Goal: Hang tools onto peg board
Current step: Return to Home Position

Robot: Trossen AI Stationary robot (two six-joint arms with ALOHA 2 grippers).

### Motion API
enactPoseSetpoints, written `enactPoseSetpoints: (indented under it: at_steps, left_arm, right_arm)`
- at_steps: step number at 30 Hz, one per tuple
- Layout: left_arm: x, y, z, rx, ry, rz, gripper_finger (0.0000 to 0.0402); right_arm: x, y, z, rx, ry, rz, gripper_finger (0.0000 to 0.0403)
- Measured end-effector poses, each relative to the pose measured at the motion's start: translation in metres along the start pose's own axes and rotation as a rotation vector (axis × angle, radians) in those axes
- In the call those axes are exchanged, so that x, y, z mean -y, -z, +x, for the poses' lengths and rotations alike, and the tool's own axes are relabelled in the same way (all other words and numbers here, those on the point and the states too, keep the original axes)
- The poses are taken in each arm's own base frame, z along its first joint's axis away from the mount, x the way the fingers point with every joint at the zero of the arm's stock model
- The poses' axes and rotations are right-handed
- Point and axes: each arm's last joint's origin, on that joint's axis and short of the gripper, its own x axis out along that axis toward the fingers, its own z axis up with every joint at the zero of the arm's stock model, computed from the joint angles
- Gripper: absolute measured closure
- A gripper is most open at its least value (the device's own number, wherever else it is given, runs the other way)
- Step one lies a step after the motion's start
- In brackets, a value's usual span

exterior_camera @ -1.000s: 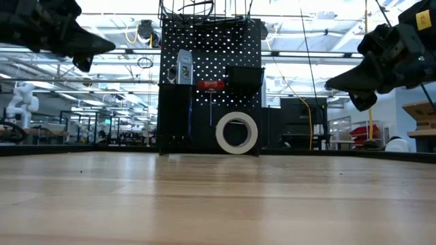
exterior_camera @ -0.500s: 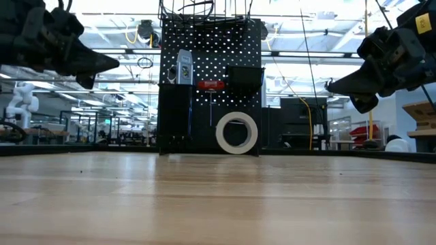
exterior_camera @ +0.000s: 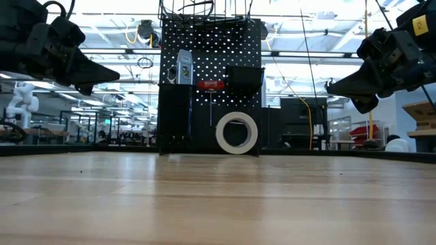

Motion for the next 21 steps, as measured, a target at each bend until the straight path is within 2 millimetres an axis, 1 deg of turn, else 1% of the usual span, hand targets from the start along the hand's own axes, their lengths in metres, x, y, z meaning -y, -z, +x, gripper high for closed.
enactPoseSetpoints:
  at_steps: [14, 19, 21]
  left_arm:
    - [-0.0002, -0.0003, 0.0000, 0.005, -0.006, -0.003, 0.0402]
    - [-0.0002, -0.0001, 0.0001, 0.005, -0.006, 0.047, 0.0402]
    - [-0.0002, -0.0001, 0.0001, 0.005, -0.006, 0.043, 0.0402]
  right_arm:
    - [0.0000, 0.0002, 0.0000, -0.003, -0.001, 0.003, 0.0403]
    - [0.0000, 0.0002, 0.0000, -0.003, -0.001, 0.003, 0.0403]
    - [0.0000, 0.0002, 0.0000, -0.003, -0.001, -0.001, 0.0403]
